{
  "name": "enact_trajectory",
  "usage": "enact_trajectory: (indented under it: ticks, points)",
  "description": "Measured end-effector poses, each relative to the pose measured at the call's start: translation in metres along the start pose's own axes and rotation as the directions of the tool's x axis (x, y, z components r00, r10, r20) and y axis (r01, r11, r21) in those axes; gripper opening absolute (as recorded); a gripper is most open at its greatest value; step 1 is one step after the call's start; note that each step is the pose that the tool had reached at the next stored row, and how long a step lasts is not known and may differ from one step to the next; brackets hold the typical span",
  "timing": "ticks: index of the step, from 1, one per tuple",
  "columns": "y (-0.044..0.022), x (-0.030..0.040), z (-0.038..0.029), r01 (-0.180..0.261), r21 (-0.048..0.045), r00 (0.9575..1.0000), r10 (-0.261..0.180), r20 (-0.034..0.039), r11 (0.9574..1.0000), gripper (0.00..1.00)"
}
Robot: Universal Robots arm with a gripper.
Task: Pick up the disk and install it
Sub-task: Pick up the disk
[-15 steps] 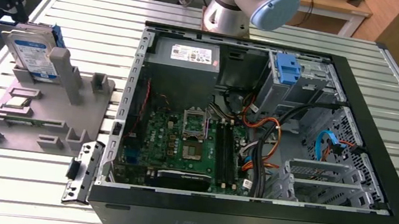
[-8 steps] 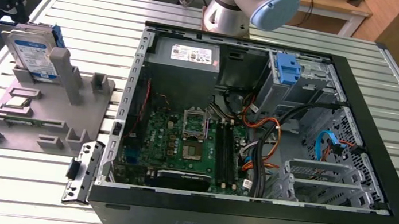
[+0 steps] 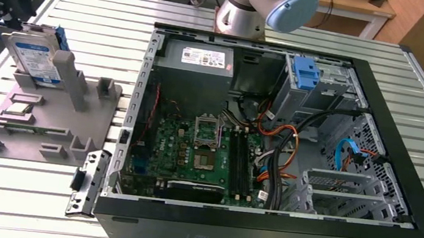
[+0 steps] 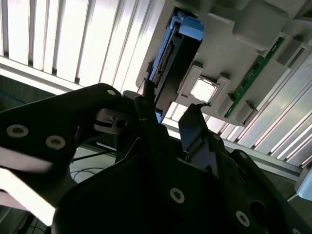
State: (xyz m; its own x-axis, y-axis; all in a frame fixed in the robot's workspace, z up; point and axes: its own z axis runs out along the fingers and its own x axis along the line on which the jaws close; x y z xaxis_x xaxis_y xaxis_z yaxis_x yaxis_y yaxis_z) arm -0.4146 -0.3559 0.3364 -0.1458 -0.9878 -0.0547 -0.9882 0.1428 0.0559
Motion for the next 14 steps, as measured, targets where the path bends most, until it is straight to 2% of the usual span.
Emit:
enact_trajectory:
  ticks: [3, 4, 14]
  points:
    - [0.0, 0.0, 0.0001, 0.0, 0.0, 1.0, 0.0, 0.0, 1.0, 0.53]
    - [0.0, 0.0, 0.0001, 0.0, 0.0, 1.0, 0.0, 0.0, 1.0, 0.59]
    - [0.0014, 0.0002, 0.0114, 0.021, 0.0213, 0.9998, -0.021, 0.0037, 0.9996, 0.59]
